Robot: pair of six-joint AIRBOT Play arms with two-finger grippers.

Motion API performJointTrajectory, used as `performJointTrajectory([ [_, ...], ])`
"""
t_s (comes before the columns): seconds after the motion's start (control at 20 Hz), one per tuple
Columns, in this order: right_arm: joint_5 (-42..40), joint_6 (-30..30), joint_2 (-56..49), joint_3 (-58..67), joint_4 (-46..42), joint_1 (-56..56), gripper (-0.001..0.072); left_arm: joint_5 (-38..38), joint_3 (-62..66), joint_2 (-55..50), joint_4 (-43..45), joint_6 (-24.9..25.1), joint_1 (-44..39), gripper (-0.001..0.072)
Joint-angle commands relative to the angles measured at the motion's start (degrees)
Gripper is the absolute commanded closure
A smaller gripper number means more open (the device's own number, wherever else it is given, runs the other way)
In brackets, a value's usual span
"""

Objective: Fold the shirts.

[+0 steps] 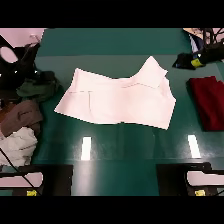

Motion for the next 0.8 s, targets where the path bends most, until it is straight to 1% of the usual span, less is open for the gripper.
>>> performJointTrajectory([
  [0.0,6.6,-3.7,4.7,-10.3,6.7,-3.2,0.0403,-4.1,-6.9,-0.1,-5.9,3.8,7.1,0.0204],
  [0.1,6.5,-3.8,7.7,-16.4,6.7,-3.6,0.0404,-2.6,-11.1,-0.4,-7.3,7.3,9.4,0.0210],
  [0.2,6.1,-3.8,10.3,-21.0,6.5,-3.6,0.0404,-2.0,-12.8,-2.0,-8.8,9.5,9.9,0.0211],
  [0.5,3.0,-3.8,17.3,-29.5,6.4,-3.7,0.0404,-2.1,-12.9,-7.7,-11.3,10.6,9.1,0.0210],
  [0.75,2.0,-3.8,21.2,-30.9,6.2,-3.7,0.0404,-3.1,-12.9,-8.1,-11.2,10.6,6.6,0.0211],
])
